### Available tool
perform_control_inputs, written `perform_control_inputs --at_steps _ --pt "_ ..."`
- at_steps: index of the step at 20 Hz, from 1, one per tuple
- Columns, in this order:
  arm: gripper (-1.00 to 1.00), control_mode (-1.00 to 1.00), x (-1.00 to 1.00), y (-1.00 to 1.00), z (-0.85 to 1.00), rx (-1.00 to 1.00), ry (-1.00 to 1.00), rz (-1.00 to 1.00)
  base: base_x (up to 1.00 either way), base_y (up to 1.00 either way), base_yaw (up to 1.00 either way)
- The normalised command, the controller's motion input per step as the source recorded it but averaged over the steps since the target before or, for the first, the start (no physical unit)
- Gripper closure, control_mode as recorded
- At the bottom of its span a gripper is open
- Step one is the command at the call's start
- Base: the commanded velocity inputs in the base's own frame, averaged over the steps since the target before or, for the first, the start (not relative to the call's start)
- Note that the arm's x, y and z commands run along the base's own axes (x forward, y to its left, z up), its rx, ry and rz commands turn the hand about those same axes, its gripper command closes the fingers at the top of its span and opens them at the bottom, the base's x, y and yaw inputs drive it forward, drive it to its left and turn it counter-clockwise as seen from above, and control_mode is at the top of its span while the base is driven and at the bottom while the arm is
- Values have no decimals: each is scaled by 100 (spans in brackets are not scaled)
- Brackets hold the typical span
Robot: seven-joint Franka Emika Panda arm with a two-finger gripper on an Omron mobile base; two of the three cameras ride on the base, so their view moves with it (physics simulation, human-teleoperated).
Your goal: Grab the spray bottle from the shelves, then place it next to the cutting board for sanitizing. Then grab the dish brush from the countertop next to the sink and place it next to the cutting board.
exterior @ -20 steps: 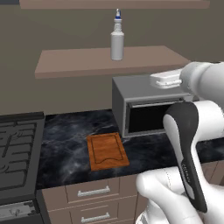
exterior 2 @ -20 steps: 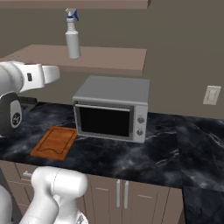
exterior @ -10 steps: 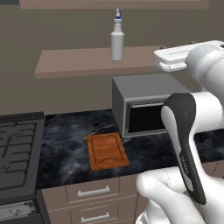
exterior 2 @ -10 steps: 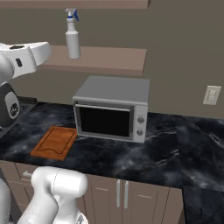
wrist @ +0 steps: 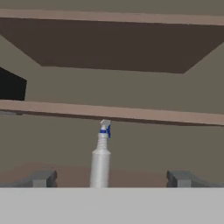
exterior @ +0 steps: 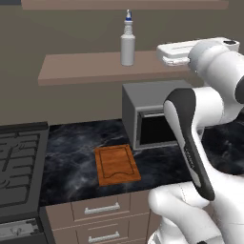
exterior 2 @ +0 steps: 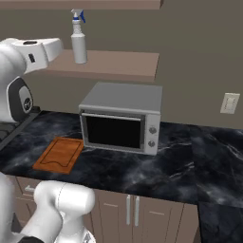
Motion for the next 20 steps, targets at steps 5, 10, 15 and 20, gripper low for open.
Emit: perform_control_inputs --at_steps 5,10,15,20 --pt "-100 -100 73 13 0 0 8 0 0 0 0" --pt "-100 -100 73 23 0 0 9 0 0 0 0" --pt "-100 -100 67 12 0 0 7 0 0 0 0" --pt "-100 -100 59 0 -2 0 3 0 0 0 0"
